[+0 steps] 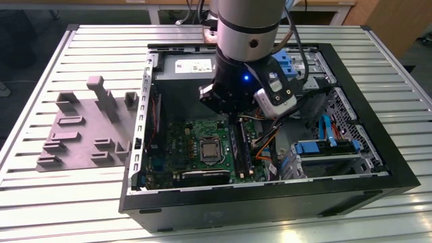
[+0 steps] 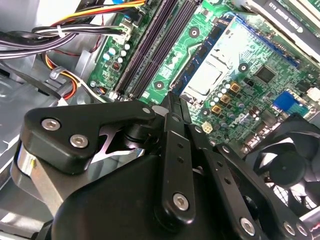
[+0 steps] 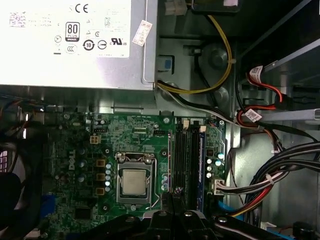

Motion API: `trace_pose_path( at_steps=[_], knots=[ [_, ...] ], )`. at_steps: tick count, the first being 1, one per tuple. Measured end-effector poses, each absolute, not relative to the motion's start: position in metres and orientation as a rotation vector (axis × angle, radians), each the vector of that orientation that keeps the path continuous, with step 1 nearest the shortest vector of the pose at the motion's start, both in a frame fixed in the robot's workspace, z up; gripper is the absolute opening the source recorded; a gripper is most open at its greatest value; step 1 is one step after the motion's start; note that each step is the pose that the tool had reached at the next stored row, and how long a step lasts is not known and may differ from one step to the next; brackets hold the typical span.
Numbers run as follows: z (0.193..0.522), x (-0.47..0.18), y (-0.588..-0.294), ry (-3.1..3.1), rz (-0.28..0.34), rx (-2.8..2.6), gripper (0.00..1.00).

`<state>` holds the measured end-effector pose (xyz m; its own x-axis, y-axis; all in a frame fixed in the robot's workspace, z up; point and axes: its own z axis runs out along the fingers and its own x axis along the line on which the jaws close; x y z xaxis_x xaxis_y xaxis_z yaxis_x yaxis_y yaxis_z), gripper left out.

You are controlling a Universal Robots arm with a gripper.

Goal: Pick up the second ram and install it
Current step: 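Insert the second ram into the second slot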

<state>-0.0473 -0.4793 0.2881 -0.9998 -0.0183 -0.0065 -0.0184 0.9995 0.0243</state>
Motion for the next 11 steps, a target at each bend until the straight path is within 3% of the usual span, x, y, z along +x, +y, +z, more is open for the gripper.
trace_pose_path(
  at_steps=[11],
  knots=[
    [0.2814,-0.0439,-0.4792,3.135,0.046,-0.005,0.12]
  ],
)
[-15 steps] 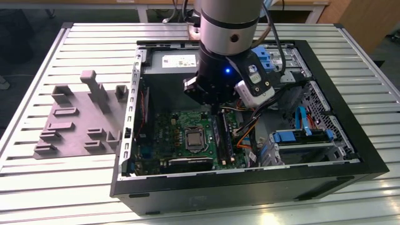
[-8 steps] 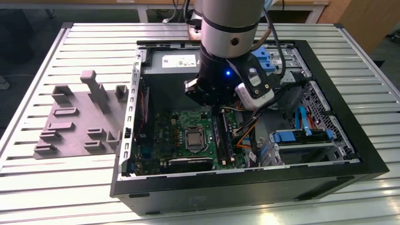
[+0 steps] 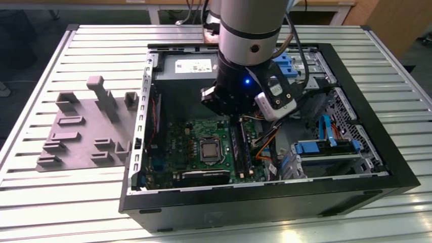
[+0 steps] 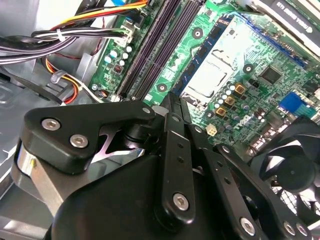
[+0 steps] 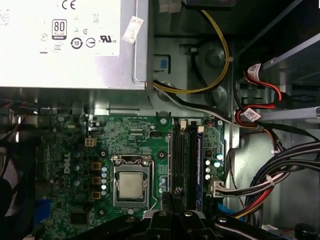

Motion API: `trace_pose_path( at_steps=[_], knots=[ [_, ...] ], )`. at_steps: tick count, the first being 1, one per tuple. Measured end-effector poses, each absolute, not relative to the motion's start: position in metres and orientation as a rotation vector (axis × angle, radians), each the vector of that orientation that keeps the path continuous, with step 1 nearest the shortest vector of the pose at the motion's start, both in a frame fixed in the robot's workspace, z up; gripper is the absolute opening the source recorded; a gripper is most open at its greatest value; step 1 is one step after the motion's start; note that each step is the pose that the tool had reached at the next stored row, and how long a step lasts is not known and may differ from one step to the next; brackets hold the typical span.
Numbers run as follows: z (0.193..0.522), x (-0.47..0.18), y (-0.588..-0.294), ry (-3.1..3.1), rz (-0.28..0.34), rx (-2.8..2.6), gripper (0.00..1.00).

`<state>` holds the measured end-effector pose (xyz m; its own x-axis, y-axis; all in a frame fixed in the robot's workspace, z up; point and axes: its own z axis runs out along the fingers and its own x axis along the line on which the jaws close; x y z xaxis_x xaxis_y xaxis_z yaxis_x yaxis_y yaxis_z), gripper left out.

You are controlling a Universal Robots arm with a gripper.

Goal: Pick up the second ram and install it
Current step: 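Insert the second ram into the second slot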

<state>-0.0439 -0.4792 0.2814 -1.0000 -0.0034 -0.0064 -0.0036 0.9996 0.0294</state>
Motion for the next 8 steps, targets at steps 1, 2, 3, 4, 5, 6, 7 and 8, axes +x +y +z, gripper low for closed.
trace_pose_path(
  at_steps=[1,2,3,4,5,6,7,8],
  knots=[
    [0.2807,-0.0433,-0.4793,3.135,0.047,-0.004,0.12],
    [0.2801,-0.0426,-0.4793,3.135,0.047,-0.002,0.12],
    [0.2796,-0.0418,-0.4793,3.135,0.048,-0.001,0.12],
    [0.2790,-0.0410,-0.4793,3.135,0.048,-0.001,0.12],
    [0.2786,-0.0401,-0.4792,3.135,0.048,0.000,0.12],
    [0.2784,-0.0395,-0.4793,3.135,0.048,0.000,0.12],
    [0.2782,-0.0392,-0.4793,3.135,0.048,0.000,0.12],
    [0.2778,-0.0390,-0.4793,3.135,0.049,0.000,0.12]
  ],
)
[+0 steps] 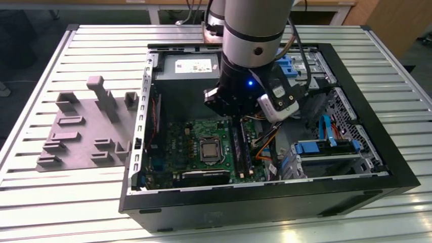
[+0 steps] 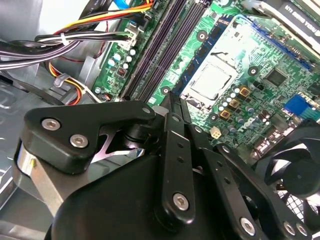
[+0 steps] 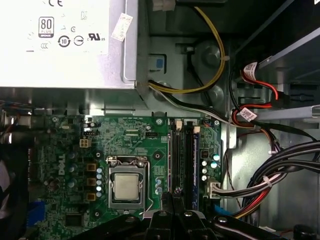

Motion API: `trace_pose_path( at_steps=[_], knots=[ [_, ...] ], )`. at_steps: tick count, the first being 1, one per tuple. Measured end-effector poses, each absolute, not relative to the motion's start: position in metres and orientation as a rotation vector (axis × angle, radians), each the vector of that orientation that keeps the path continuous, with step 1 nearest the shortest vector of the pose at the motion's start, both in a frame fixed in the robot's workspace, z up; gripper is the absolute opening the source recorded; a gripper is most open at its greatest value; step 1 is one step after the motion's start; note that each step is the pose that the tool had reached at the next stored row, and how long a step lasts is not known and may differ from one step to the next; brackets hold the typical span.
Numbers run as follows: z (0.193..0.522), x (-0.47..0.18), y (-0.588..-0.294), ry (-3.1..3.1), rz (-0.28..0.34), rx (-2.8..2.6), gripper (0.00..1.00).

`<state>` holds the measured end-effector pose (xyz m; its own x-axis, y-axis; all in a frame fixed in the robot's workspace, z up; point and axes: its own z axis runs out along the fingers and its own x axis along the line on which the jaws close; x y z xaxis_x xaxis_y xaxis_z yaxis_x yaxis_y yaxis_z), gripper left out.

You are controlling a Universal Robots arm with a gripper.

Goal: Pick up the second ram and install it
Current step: 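Insert the second ram into the second slot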

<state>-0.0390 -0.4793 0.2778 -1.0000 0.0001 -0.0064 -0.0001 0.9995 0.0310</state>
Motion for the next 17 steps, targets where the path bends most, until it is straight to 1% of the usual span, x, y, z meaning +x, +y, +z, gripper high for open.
trace_pose_path(
  at_steps=[17],
  knots=[
    [0.2679,-0.0315,-0.4809,3.135,0.051,0.000,0.12]
  ],
)
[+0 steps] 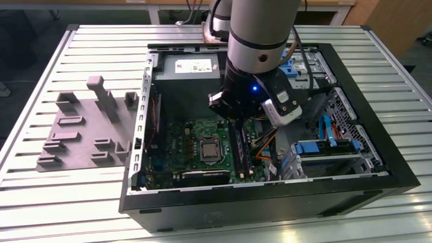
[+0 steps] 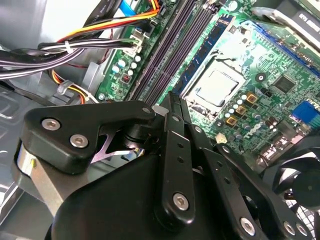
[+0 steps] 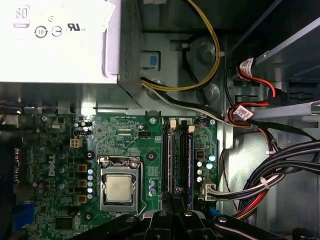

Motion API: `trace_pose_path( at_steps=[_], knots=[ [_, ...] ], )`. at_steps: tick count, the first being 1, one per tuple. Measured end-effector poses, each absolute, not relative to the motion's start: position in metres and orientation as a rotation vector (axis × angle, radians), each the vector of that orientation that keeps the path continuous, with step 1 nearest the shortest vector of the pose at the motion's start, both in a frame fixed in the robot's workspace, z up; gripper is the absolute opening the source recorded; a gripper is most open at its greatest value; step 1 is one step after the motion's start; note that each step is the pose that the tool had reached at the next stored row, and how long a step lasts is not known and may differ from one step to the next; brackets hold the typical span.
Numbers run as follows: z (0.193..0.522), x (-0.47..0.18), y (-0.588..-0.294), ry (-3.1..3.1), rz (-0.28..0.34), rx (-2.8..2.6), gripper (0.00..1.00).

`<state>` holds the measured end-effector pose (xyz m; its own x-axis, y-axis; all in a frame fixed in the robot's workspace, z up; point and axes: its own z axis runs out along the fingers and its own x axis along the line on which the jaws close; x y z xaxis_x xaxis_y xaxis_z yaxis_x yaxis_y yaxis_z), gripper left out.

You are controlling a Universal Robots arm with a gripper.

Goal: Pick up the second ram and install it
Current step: 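Insert the second ram into the second slot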

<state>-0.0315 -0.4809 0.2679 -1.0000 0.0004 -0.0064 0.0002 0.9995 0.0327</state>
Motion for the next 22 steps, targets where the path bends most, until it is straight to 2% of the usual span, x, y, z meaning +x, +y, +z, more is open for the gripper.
trace_pose_path(
  at_steps=[22],
  knots=[
    [0.242,-0.031,-0.484,3.135,0.052,0.007,0.12]
  ],
)
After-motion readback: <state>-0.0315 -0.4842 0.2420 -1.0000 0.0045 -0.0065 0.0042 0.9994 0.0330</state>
